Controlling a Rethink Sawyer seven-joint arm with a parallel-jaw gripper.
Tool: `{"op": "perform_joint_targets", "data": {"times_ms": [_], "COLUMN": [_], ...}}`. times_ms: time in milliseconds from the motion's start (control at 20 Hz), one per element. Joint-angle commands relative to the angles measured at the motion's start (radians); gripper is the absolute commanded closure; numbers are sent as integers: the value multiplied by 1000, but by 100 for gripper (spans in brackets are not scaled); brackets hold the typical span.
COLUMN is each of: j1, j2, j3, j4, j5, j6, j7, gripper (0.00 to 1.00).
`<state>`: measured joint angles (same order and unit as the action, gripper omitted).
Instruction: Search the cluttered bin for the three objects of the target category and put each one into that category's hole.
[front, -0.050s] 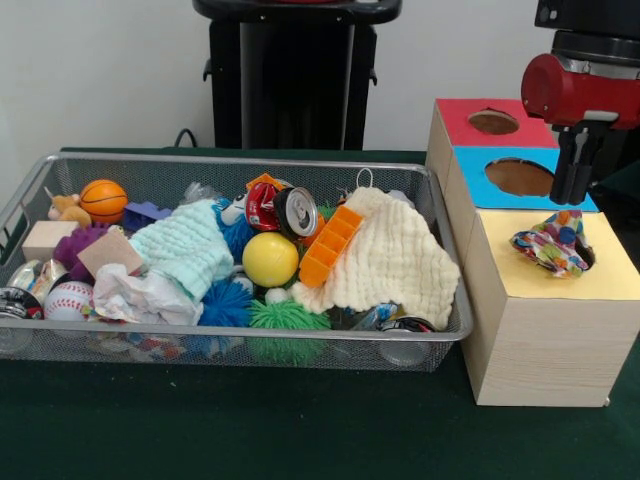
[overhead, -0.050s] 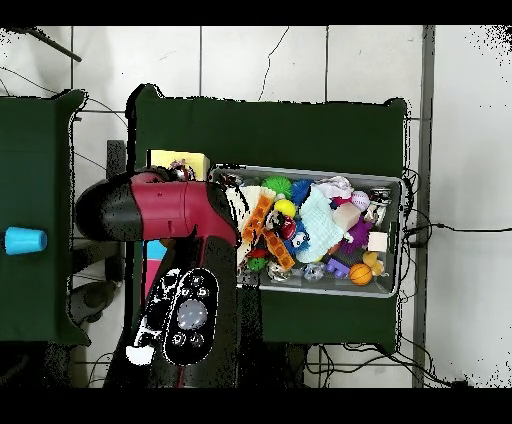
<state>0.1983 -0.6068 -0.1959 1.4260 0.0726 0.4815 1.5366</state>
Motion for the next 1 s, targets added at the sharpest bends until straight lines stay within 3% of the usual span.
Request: {"op": "perform_joint_targets", "data": {"times_ms": [50, 1000], "j1": [-24, -35], "j2": [28, 46], "j3": [75, 86], "j4": [112, 122], "j5": [-9, -25], "j6": [-37, -96], "j7": [166, 152], "gripper": [100, 100]}}
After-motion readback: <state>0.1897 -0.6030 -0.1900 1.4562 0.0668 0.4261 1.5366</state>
